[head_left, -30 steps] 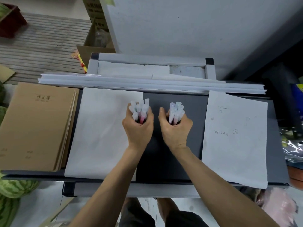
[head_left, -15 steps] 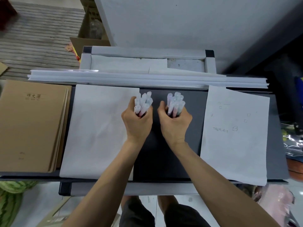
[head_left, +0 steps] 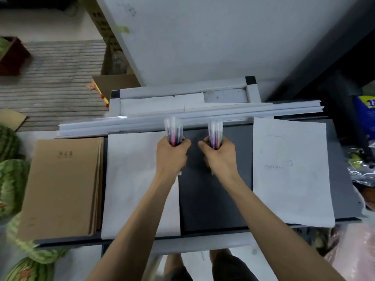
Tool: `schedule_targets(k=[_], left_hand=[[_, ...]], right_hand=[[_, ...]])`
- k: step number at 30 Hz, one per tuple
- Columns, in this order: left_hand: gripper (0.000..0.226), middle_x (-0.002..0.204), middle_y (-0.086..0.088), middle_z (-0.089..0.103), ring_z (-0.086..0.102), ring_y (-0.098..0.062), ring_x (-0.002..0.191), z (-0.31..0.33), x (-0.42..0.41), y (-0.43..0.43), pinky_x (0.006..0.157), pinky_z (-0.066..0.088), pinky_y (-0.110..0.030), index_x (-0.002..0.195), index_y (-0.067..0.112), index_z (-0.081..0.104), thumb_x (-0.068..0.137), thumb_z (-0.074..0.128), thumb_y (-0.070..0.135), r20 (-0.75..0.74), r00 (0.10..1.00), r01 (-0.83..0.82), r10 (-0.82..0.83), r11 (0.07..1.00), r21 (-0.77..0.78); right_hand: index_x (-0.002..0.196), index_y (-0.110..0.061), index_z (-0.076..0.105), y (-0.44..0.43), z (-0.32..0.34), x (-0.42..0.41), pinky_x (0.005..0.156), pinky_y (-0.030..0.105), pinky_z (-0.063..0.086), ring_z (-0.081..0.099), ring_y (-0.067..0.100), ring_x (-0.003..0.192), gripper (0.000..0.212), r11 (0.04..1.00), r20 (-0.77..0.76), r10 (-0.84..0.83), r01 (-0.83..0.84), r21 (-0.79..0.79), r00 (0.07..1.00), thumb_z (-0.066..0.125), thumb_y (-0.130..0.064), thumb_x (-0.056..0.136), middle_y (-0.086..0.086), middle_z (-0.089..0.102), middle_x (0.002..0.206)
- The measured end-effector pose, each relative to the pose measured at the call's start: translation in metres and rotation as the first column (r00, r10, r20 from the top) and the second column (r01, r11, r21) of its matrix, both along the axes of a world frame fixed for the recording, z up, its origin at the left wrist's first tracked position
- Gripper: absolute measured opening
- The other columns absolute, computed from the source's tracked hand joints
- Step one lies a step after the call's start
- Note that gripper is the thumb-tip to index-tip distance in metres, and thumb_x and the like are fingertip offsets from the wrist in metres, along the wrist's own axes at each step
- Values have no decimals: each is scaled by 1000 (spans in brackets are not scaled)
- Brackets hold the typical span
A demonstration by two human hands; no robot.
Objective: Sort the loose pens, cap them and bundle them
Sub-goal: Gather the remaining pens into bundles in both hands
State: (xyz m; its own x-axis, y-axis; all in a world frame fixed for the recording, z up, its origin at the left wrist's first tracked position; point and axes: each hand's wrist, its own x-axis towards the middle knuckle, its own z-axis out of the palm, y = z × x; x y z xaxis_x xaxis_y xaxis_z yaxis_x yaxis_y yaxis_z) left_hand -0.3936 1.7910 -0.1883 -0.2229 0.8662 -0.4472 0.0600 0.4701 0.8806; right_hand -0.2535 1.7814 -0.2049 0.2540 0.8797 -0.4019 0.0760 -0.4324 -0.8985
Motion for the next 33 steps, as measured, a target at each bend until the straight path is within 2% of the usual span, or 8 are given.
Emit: schedule_targets(k=[4,7,14,18,24,28,31,33], left_hand=[[18,58,-7,39,37,-22,45,25,-6,1,46,31,-31,83,10,53,91,69,8,86,983,167,-163,985,-45],[19,63,-9,42,39,-21,46,46,-6,-5,46,32,-29,84,11,54,94,70,10,161,956,258,-245,964,-67],[19,63,-3,49,46,-16,48,93,25,-17,46,41,-29,90,12,58,95,74,22,213,866,462,-452,887,3],[23,62,-1,53,48,-14,47,122,63,-34,46,44,-28,85,14,60,94,76,28,220,785,586,-579,809,39],[19,63,-1,51,44,-14,46,151,144,-91,43,40,-26,86,14,58,95,73,21,235,597,778,-767,626,64],[17,65,-4,48,42,-16,47,163,205,-150,45,37,-27,87,13,57,94,72,17,199,431,889,-880,452,76],[17,64,-7,49,42,-20,49,169,253,-210,49,38,-28,88,10,59,93,72,20,150,304,946,-941,317,69],[19,58,-6,51,42,-18,45,172,287,-258,46,37,-25,85,10,59,94,72,19,152,236,966,-960,248,70]], right_hand=[[79,-19,59,-9,34,7,41,25,33,43,20,46,18,995,-107,-25,15,-98,994,73,-14,90,2,49,58],[87,-18,60,-24,66,14,38,21,29,43,14,42,12,989,-138,-77,58,-137,988,71,-17,92,2,50,60],[83,-17,56,-73,134,43,39,20,29,38,12,42,15,977,-104,-211,205,-66,972,67,-14,94,4,45,61],[83,-20,56,-116,166,71,41,19,28,39,14,44,13,945,-84,-328,327,-30,941,67,-17,90,4,46,66],[89,-16,53,-214,197,130,42,22,30,36,15,48,16,817,-149,-566,576,29,811,69,-15,92,7,43,66],[81,-15,52,-304,211,169,37,19,29,39,15,39,22,673,-51,-737,739,30,674,69,-20,94,5,45,56],[82,-13,55,-380,217,197,39,23,31,39,14,41,19,543,-105,-830,836,72,548,68,-16,95,4,45,56],[82,-16,51,-432,220,215,42,22,26,36,14,43,22,468,-114,-874,881,70,473,68,-18,97,5,42,59]])
